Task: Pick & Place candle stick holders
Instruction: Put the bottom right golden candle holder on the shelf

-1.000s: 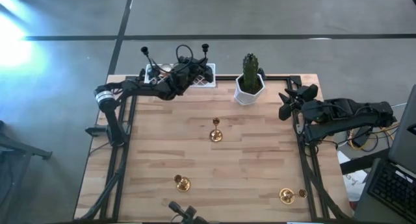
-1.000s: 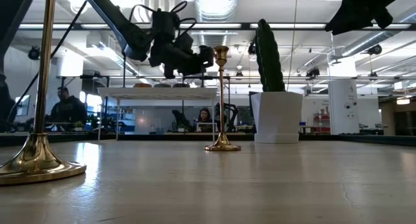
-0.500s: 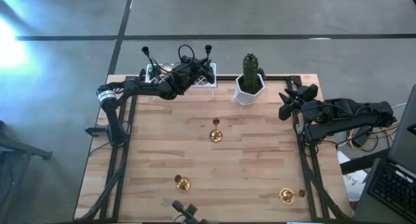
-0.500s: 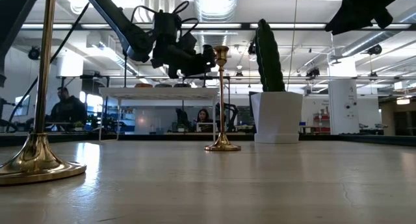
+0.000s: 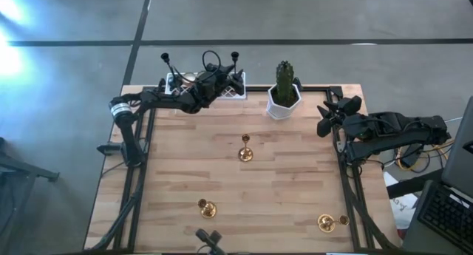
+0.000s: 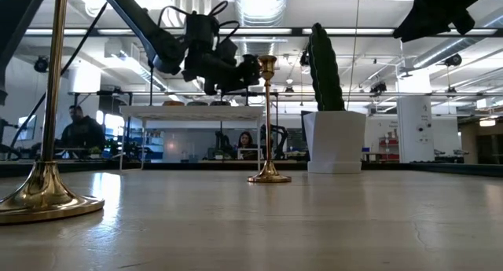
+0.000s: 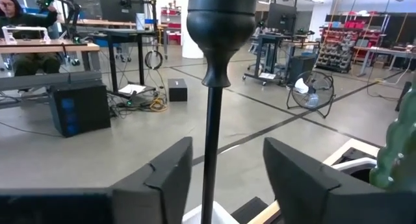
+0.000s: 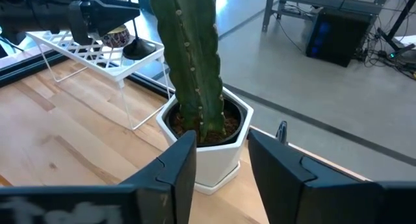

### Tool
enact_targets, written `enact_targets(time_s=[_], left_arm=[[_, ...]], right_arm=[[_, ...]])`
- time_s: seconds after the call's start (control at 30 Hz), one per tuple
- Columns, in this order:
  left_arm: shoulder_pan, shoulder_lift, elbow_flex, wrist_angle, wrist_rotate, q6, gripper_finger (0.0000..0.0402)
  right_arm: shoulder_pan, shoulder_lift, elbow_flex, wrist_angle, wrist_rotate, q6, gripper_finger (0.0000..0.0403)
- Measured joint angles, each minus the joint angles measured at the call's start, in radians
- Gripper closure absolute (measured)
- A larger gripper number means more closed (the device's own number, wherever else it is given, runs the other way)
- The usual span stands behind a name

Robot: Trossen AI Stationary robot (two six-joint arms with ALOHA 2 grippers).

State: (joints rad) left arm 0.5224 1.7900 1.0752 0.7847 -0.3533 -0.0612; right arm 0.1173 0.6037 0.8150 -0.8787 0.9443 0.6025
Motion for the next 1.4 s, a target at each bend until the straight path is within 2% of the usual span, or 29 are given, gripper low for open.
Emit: enact_targets(time_s=[0.17, 0.3, 0.63, 0.73, 1.07, 1.23, 1.3, 1.4], left_arm=[[0.000, -0.028, 0.000, -0.053, 0.002, 0.004, 0.0153], [-0.001, -0.066, 0.000, -0.112, 0.016, 0.006, 0.0129], [-0.031, -0.214, 0.000, -0.277, 0.122, -0.030, 0.0124], [-0.056, -0.275, 0.000, -0.366, 0.162, -0.030, 0.0124], [-0.179, -0.561, 0.000, -0.754, 0.162, 0.016, 0.0124], [-0.267, -0.705, 0.000, -0.913, 0.167, 0.016, 0.0124], [-0.308, -0.757, 0.000, -0.979, 0.182, 0.007, 0.0124], [-0.378, -0.830, 0.000, -1.064, 0.195, -0.010, 0.0124]], right_arm=[[0.000, 0.000, 0.000, 0.000, 0.000, -0.004, 0.0275], [0.000, 0.000, -0.002, 0.000, -0.001, -0.004, 0.0274], [0.000, 0.000, -0.011, 0.000, -0.001, -0.004, 0.0262], [0.000, 0.000, -0.011, 0.000, -0.002, -0.009, 0.0262], [0.000, 0.000, -0.011, 0.000, -0.020, -0.044, 0.0279], [0.000, 0.000, -0.011, 0.000, -0.114, -0.084, 0.0286], [0.000, 0.000, -0.007, -0.001, -0.191, -0.112, 0.0289], [0.000, -0.001, 0.006, -0.009, -0.365, -0.132, 0.0294]])
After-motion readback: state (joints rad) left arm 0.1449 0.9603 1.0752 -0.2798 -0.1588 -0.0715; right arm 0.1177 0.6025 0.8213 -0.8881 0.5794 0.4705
